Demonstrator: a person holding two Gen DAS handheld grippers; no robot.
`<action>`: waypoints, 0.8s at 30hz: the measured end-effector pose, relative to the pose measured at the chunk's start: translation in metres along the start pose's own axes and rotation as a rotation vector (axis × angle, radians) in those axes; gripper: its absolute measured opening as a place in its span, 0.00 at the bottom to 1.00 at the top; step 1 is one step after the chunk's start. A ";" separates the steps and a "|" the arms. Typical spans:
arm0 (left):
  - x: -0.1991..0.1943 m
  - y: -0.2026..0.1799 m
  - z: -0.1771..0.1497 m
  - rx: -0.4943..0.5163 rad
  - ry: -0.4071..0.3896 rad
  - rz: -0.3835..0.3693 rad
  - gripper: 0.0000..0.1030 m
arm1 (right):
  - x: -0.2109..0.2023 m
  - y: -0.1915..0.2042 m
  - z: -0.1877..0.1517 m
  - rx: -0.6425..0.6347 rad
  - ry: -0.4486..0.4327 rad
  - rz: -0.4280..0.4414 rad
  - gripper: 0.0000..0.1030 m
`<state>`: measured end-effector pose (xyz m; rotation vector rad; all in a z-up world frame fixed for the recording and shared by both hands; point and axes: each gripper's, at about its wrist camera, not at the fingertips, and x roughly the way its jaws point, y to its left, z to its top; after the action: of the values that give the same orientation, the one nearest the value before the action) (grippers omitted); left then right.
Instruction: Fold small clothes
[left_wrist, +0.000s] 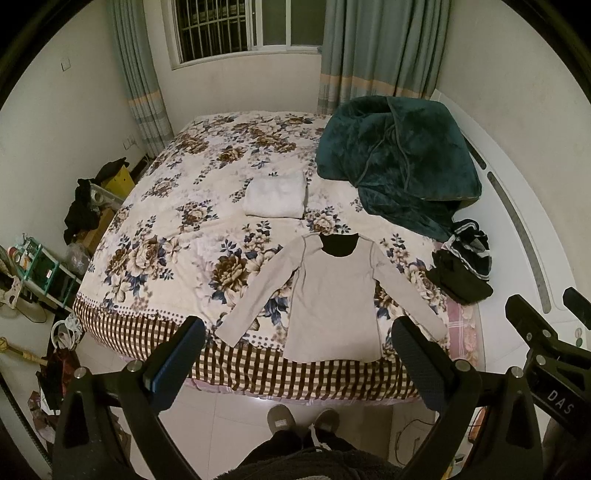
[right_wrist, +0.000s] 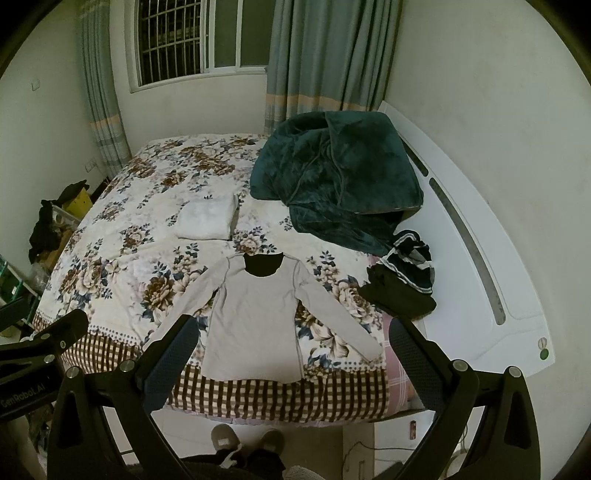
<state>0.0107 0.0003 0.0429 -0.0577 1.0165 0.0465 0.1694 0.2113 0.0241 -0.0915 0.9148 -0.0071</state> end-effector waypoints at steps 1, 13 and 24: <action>0.000 -0.001 0.000 0.001 0.000 0.001 1.00 | 0.000 0.000 0.001 0.000 0.000 0.000 1.00; 0.000 -0.001 0.000 0.000 -0.005 0.001 1.00 | 0.000 0.000 -0.001 -0.001 -0.003 0.001 1.00; 0.001 -0.004 0.001 0.003 -0.009 -0.001 1.00 | -0.002 -0.001 -0.006 0.001 -0.006 0.002 1.00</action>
<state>0.0123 -0.0039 0.0428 -0.0558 1.0074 0.0441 0.1636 0.2103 0.0222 -0.0901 0.9093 -0.0054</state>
